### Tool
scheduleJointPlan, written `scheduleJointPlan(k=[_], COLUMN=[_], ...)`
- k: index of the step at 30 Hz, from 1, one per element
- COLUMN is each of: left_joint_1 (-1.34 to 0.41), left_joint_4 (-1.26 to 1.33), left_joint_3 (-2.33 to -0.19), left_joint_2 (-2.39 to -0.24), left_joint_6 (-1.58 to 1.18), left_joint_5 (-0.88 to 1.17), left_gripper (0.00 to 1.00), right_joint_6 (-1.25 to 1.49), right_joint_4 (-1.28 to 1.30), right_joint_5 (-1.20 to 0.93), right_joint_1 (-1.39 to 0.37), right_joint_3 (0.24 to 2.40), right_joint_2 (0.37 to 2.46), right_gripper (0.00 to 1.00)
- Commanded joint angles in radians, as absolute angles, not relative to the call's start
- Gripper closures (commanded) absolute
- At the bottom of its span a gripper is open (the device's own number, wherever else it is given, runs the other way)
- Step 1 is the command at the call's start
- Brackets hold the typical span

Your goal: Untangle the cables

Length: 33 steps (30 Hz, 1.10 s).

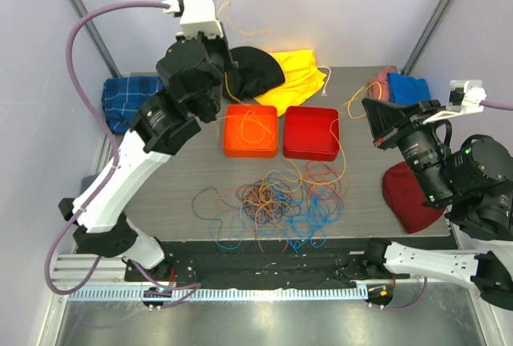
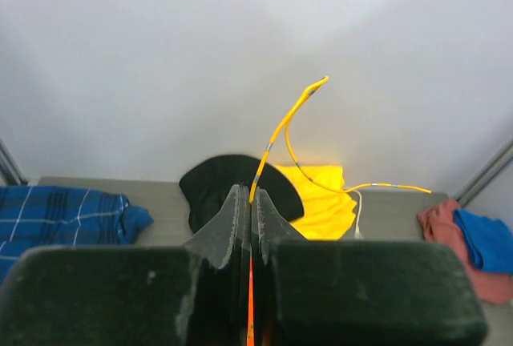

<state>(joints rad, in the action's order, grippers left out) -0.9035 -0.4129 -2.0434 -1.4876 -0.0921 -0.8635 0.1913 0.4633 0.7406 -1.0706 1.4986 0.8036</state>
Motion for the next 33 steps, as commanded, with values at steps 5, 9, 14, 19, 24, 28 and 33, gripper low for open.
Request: scheduleJointPlan(k=[5, 9, 14, 19, 24, 28, 33], left_joint_1=[-0.854, -0.789, -0.704, -0.681, -0.666, -0.66, -0.644], left_joint_4=[-0.354, -0.374, -0.425, -0.407, -0.434, -0.497, -0.528], left_joint_3=[-2.169, -2.09, -1.984, -1.85, -1.821, -1.838, -1.85], left_joint_2=[-1.629, -1.661, -1.692, -1.698, -1.752, -1.824, -1.827], left_joint_6=[0.012, -0.087, -0.236, -0.281, -0.291, -0.301, -0.331], left_joint_5=[-0.894, -0.855, -0.787, -0.761, -0.726, -0.701, -0.739], left_gripper=[1.0, 1.0, 1.0, 1.0, 0.75, 0.2, 0.07], right_joint_6=[0.209, 0.222, 0.23, 0.229, 0.233, 0.242, 0.255], right_joint_4=[0.417, 0.417, 0.429, 0.431, 0.419, 0.41, 0.403], right_joint_5=[0.753, 0.745, 0.753, 0.764, 0.75, 0.738, 0.73], right_joint_1=[-1.075, -1.075, -1.075, -1.075, -1.075, -1.074, -1.075], right_joint_3=[1.433, 1.402, 1.381, 1.358, 1.345, 1.344, 1.332], right_joint_2=[0.772, 0.75, 0.73, 0.738, 0.765, 0.784, 0.795], right_gripper=[0.99, 0.99, 0.99, 0.99, 0.99, 0.99, 0.99])
